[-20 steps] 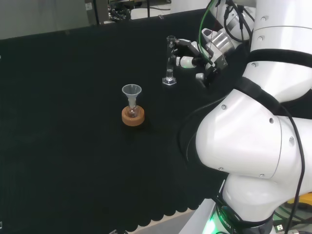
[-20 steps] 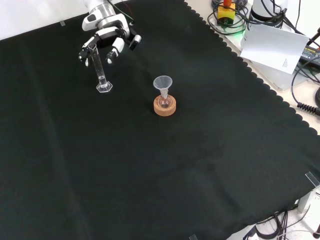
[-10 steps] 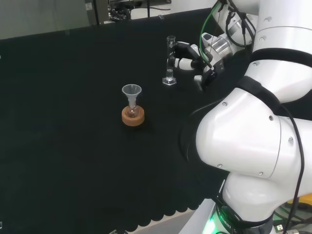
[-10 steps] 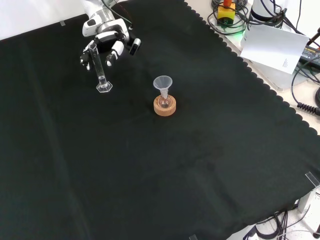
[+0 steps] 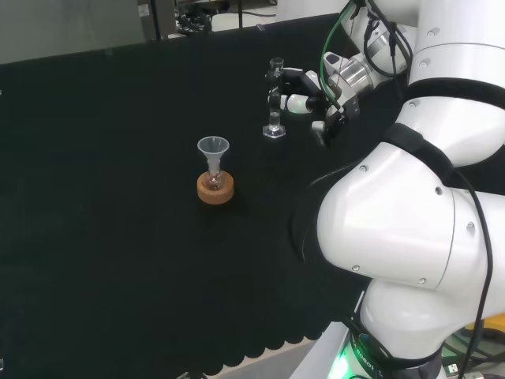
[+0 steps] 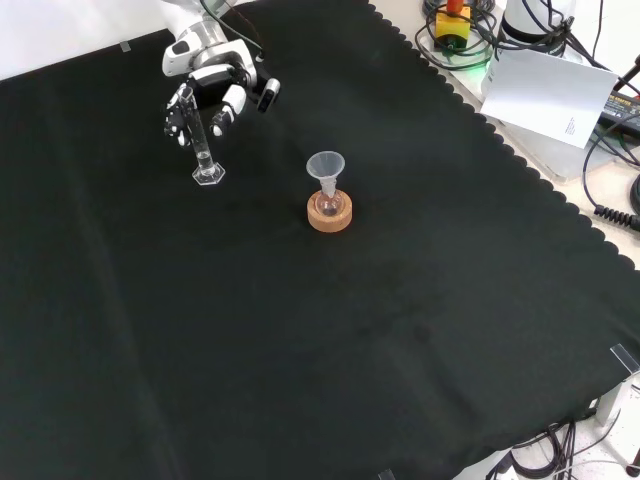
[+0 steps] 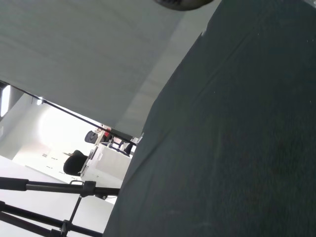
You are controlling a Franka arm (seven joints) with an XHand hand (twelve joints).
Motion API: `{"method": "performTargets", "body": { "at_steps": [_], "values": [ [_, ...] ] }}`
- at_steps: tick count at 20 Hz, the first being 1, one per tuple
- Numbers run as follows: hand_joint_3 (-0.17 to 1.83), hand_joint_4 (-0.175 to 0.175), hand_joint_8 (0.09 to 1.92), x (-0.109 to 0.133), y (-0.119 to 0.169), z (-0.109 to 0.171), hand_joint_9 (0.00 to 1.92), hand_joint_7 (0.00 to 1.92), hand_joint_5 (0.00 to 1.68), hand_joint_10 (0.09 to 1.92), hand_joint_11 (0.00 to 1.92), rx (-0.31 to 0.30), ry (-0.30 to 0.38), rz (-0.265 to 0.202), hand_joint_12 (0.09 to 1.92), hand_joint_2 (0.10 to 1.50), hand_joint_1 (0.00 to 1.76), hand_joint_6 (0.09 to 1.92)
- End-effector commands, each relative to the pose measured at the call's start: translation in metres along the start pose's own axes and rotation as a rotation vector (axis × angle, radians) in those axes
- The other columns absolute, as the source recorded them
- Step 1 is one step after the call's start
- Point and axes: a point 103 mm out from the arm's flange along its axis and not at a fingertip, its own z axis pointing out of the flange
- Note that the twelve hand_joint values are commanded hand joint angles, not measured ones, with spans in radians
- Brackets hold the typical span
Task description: Pick up the graduated cylinder.
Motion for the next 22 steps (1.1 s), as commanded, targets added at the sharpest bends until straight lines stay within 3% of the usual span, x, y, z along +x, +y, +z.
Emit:
{"method": "performTargets", "body": {
  "at_steps": [1,16,22],
  "values": [
    [-0.17,-0.004,0.61,-0.0033,0.0013,0.0005,0.82,0.53,0.62,0.40,0.64,-0.011,0.020,0.006,1.09,1.02,1.18,0.57],
    [-0.17,-0.012,0.62,-0.0057,0.0075,0.0079,0.84,0.52,0.58,0.39,0.68,-0.025,0.060,0.019,1.07,1.03,1.17,0.62],
    [-0.17,-0.011,0.64,-0.0117,0.0068,0.0083,0.89,0.56,0.66,0.38,0.75,-0.031,0.073,0.041,1.04,1.08,1.19,0.65]
  ]
}}
